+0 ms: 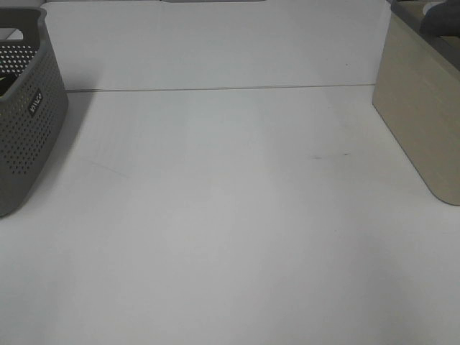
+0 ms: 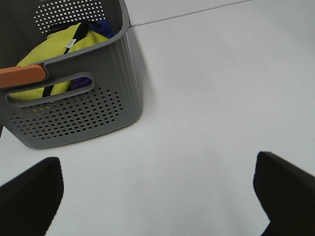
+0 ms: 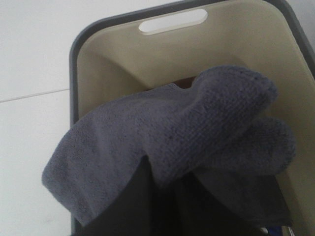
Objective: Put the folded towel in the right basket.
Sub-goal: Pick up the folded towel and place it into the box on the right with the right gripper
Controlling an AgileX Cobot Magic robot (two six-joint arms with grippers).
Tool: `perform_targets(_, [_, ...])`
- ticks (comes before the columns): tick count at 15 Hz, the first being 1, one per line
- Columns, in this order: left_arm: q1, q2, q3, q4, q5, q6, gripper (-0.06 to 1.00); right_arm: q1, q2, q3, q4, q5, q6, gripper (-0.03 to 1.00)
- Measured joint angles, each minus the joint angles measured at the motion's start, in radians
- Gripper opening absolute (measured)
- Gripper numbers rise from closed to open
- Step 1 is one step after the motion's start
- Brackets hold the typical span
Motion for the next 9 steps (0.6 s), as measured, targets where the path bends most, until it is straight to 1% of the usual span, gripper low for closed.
perform_targets(4, [0.0,0.0,0.0,0.0,0.0,0.0,0.99,-0.001,0.118,0.0,-0.001,0.004,0.027,0.05])
perform_targets(5, [0.0,0.0,0.0,0.0,0.0,0.0,0.99,-0.001,0.148,0.0,-0.001,0.007,0.028,0.07])
perform_targets(7, [0.0,0.0,0.0,0.0,0.0,0.0,0.99,-0.001,0.197,0.001,-0.013,0.029,0.057,0.13])
perform_targets(8, [0.0,0.0,0.0,0.0,0.0,0.0,0.99,-0.001,0.206,0.001,-0.021,0.029,0.073,0.25])
perform_targets(9, [0.0,0.0,0.0,0.0,0.0,0.0,0.99,-0.001,0.219,0.001,-0.044,0.029,0.099,0.42])
